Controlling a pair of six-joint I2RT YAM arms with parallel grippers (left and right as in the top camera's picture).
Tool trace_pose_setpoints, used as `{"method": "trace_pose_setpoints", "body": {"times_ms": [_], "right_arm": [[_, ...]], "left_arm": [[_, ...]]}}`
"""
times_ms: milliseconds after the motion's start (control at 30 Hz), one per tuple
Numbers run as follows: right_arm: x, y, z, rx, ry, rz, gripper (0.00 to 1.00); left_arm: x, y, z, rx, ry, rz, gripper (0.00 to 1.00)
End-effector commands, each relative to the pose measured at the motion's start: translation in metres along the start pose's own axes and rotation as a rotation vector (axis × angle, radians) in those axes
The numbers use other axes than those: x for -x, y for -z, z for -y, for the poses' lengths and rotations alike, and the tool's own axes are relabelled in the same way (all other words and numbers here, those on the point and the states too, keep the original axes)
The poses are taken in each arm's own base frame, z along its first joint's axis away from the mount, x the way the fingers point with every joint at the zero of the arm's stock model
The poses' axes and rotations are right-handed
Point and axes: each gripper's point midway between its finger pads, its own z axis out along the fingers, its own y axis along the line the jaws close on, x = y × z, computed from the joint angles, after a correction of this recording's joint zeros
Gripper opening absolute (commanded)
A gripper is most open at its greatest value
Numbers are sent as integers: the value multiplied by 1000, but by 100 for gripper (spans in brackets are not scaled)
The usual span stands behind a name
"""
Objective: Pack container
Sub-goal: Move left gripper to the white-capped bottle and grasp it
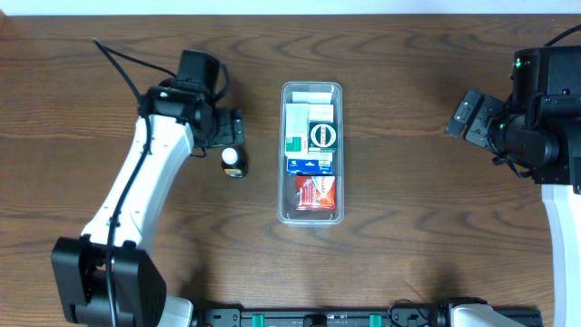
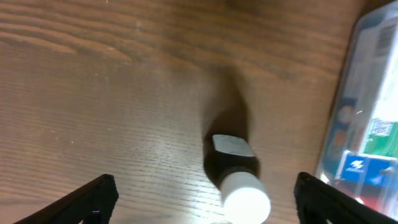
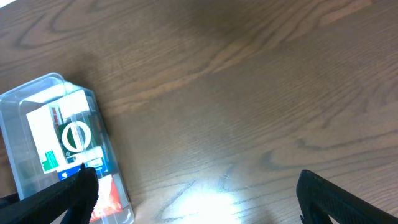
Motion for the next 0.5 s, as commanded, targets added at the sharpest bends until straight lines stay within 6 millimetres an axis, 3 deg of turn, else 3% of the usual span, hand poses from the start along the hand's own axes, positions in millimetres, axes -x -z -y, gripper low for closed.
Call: {"method": "trace_pose_setpoints", "body": {"times_ms": [0, 267, 467], "right_arm": [[1, -1, 3, -9, 9, -2, 99], [1, -1, 3, -9, 9, -2, 99], [1, -1, 3, -9, 9, -2, 99]], "left_arm": [[-10, -12, 10, -71, -64, -72, 87], [-28, -28, 17, -64, -91, -142, 85], [-29, -29, 17, -64, -92, -143, 66]]}}
